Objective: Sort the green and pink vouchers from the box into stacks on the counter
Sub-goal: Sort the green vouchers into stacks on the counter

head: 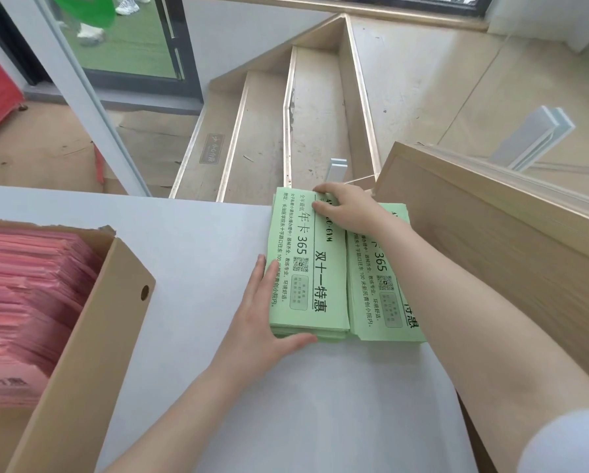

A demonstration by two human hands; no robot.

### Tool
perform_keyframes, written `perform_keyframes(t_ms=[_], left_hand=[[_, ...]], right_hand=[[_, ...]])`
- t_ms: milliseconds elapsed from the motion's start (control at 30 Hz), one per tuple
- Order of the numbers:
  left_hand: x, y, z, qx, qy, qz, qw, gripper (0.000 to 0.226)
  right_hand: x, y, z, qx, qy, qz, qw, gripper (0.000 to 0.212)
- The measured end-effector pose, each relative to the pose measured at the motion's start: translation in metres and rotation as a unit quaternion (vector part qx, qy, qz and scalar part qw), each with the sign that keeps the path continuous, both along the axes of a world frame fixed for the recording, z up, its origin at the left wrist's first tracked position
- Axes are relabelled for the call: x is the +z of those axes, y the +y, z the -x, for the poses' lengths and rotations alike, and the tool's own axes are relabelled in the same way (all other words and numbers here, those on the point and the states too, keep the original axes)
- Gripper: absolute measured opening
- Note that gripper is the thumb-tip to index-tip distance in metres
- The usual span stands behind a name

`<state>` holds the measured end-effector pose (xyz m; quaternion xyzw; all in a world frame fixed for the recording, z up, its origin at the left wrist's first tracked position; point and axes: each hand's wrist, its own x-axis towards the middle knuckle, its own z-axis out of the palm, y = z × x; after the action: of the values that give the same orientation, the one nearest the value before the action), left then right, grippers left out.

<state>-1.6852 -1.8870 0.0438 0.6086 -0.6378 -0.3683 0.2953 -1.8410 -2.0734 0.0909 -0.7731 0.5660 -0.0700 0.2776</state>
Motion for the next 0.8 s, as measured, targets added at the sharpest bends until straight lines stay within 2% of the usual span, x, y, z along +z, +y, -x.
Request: perform_keyframes(t_ms=[267,533,600,700,800], left_hand=[[-0.004,0.0,0.002,-0.019,-0.007,0.011,1.0,0.107],[-0.002,0.001,0.007,0.008,-0.035,0.03,0.999,0.108],[0.007,0.001,0.005,0.0,-0.118,0.058,0.991,0.114],[0.021,0.0,0.01,-0.052,-0.301,0.169,0.937,0.12],[0.027,-0.004,0.042,-0.12,-0.338,0.201,0.912,0.116]], right_hand=[[-0.005,-0.001,-0.005,-0.001,0.019,0.039,0.999,0.037],[-0.008,0.004,0.001,0.021,0.049,0.081,0.995,0.043],[-0.007,0.008,0.013,-0.015,0.027,0.102,0.994,0.047],[-0.005,0.016,0.046,-0.117,-0.016,0.103,0.988,0.043],[-0.008,0.024,0.071,-0.122,0.01,0.072,0.99,0.038]])
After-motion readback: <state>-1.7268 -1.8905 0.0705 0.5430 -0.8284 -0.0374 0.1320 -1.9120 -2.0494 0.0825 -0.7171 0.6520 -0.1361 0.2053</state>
